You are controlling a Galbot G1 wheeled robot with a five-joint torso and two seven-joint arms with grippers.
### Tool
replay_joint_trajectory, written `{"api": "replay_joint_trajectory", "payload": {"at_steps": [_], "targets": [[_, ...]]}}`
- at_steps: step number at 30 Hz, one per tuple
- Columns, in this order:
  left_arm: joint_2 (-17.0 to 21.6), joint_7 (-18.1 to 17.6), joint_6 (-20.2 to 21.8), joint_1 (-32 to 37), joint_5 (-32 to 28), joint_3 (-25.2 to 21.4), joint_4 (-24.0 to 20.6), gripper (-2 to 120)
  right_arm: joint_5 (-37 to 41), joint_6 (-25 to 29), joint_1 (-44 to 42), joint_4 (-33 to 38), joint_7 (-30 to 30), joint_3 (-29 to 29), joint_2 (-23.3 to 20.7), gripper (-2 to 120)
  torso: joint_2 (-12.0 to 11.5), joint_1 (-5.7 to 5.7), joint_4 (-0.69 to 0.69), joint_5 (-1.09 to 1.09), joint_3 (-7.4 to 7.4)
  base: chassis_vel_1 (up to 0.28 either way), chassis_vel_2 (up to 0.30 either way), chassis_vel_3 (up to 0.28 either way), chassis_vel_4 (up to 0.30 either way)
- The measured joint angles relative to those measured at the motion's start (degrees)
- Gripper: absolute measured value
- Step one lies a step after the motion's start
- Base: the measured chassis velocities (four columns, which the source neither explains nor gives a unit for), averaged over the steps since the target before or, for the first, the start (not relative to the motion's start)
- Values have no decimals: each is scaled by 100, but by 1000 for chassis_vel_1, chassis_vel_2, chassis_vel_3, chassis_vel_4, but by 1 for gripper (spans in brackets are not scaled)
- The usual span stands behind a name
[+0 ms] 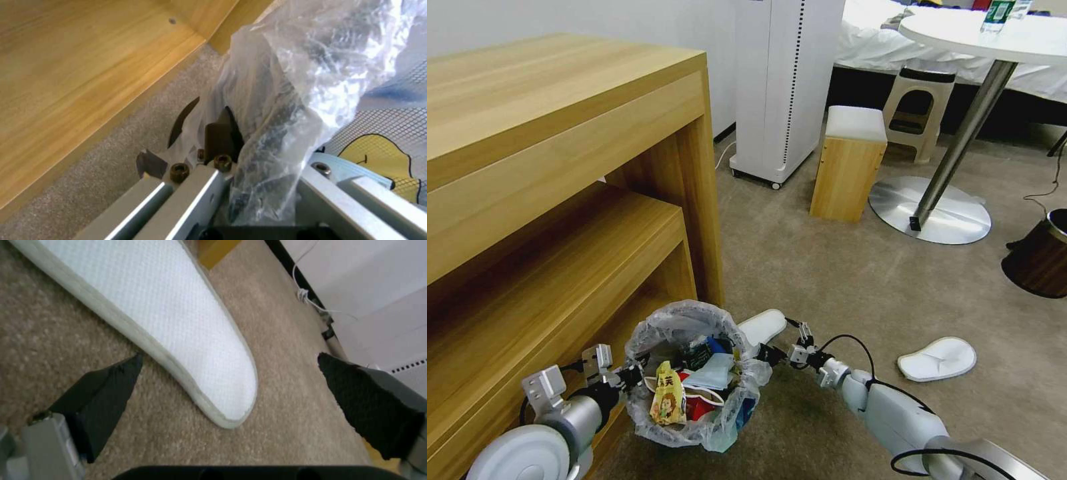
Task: Pick up the trash bin and place the garbage on the floor into it.
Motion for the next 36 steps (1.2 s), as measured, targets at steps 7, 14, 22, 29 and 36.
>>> {"api": "replay_joint_trajectory", "payload": {"at_steps": [7, 14, 22, 29, 36], "targets": [[-2, 21, -6, 11, -9, -29, -61, 0, -39, -195, 77, -413, 106, 31, 316, 100, 0, 0, 0, 0, 0, 0, 0, 0, 0], [-85, 21, -12, 72, -26, -61, -177, 0, -129, -544, 136, -810, 310, 101, 598, 100, 0, 0, 0, 0, 0, 0, 0, 0, 0], [-142, 26, -23, 118, -19, -103, -247, 0, -354, -892, 214, -896, 581, 126, 767, 100, 0, 0, 1, 3, 0, 0, 0, 0, 0], [-192, 43, -34, 160, -5, -107, -314, 0, -371, -1333, 304, -1019, 866, 123, 877, 100, 0, 0, 1, 1, 0, 0, 0, 0, 0], [-210, 48, -39, 193, -6, -121, -373, 0, -364, -1498, 297, -1018, 1018, 125, 960, 100, 0, 0, 0, 0, 0, 0, 0, 0, 0]]}}
